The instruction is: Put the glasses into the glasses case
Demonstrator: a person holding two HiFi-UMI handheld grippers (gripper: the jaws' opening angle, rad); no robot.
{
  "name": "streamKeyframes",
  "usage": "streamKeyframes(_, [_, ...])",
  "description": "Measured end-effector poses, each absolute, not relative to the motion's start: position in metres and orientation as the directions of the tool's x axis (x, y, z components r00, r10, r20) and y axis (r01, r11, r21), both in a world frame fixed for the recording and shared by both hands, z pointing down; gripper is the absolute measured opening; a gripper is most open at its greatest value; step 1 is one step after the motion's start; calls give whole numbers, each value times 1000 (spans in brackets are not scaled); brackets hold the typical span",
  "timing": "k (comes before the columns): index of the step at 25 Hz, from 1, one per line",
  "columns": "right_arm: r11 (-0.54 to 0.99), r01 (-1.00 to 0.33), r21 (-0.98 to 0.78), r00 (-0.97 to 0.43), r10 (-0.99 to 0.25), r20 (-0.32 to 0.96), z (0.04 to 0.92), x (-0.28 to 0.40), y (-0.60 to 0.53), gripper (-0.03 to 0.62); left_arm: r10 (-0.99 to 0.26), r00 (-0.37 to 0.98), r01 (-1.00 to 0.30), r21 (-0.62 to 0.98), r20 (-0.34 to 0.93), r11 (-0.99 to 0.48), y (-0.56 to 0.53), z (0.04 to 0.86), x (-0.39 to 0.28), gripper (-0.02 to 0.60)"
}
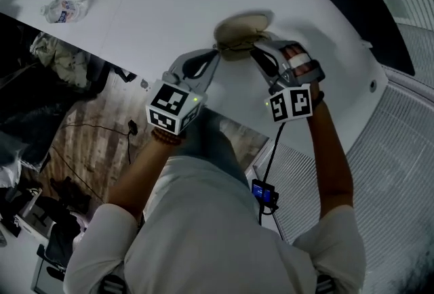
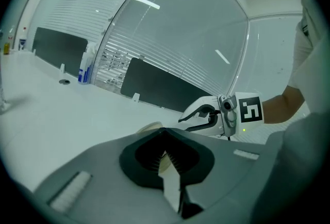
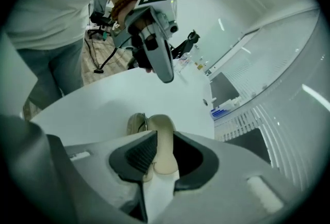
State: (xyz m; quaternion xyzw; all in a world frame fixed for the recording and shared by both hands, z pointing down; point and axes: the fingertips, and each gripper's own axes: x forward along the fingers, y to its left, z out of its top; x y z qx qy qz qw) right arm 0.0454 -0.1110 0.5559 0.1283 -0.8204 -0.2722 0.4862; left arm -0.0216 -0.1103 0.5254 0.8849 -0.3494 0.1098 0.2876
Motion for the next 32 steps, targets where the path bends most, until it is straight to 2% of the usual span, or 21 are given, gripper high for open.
streamKeyframes(5, [788,-241,566,-512,-599,616,477,48,-93,65,-542,777,-629,402,320,-665,-95,465,-10,0])
streamKeyframes(8, [716,-474,512,-508,-697,505,417,52,-82,3,-523,814,-580,387,251,-717,-81,419,4,0])
streamKeyframes(12, [615,-673,411,-501,-788,358,330,64,-55,3,-487,858,-512,352,162,-784,-53,350,23,0])
streamKeyframes(16, [462,-856,233,-441,-887,138,262,95,-36,2,-439,897,-432,311,50,-847,-42,287,43,0])
streamKeyframes(19, [375,-918,128,-365,-926,99,245,121,-11,2,-372,928,-357,263,-8,-896,-22,252,61,0])
streamKeyframes(25, [286,-958,-22,-286,-958,5,215,130,46,2,-278,959,-258,226,-61,-939,25,217,83,0])
streamKeyframes(32, [253,-965,-69,-250,-967,-44,200,139,69,2,-229,971,-206,231,-75,-951,49,218,104,0])
